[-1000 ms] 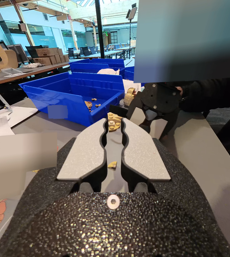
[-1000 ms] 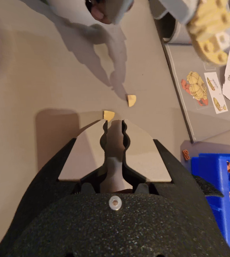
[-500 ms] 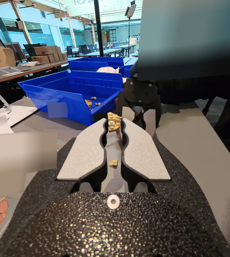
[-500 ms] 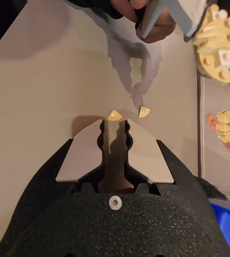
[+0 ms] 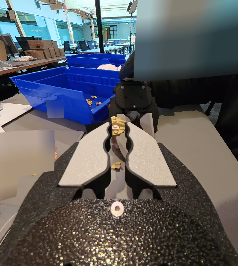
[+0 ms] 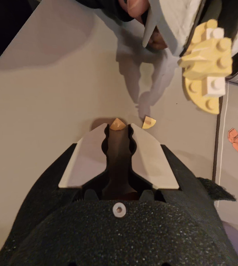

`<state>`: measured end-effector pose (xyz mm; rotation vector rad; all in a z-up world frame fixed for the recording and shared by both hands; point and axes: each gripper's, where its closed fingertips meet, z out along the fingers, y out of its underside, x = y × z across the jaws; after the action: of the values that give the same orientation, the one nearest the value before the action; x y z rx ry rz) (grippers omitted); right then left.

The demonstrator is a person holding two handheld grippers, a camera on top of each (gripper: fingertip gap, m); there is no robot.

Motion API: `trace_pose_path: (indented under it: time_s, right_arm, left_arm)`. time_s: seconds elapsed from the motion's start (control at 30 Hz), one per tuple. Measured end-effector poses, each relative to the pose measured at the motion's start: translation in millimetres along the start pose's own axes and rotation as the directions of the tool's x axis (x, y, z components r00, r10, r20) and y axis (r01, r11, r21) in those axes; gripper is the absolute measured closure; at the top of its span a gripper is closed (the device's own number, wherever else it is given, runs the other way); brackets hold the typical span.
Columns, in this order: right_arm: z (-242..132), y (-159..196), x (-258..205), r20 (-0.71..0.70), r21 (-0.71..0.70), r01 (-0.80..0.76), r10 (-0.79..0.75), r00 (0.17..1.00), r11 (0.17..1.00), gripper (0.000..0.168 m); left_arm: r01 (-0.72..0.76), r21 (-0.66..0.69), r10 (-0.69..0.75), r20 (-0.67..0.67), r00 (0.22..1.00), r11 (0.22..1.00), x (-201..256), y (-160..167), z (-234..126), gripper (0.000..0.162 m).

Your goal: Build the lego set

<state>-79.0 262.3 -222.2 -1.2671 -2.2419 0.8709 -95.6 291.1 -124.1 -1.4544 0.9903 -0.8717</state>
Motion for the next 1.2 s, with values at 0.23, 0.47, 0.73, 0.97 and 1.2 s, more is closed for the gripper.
trace_pose_path:
  time_s: [0.23, 0.47, 0.73, 0.97, 1.2]
  right_arm:
    - [0.1, -0.5, 2.8, -0.056, 0.000, -0.021, 0.021, 0.998, 1.000, 0.164]
    - [-4.0, -1.0, 4.4, -0.115, 0.027, 0.004, 0.000, 0.993, 1.000, 0.152]
    - [-2.4, 2.5, -5.8, -0.051, -0.019, -0.053, 0.052, 0.997, 0.998, 0.148]
    - [8.4, -9.6, -21.9, -0.040, -0.039, -0.078, 0.077, 0.996, 0.996, 0.142]
    - [8.5, -14.7, -21.2, -0.052, -0.011, -0.019, 0.018, 0.998, 1.000, 0.140]
  left_arm:
    - [0.012, -0.017, -0.012, -0.006, 1.000, 1.000, -1.3, 6.0, 1.7, 0.146]
    - [0.013, -0.015, -0.013, -0.005, 1.000, 1.000, -2.6, 5.6, 0.7, 0.145]
    - [0.005, -0.011, -0.005, 0.012, 1.000, 1.000, -5.7, 2.5, -2.8, 0.145]
    - [0.007, -0.004, -0.007, 0.008, 1.000, 1.000, -4.7, 0.3, -3.9, 0.145]
    - [0.002, 0.009, -0.002, 0.016, 1.000, 1.000, -7.2, -3.9, -7.6, 0.145]
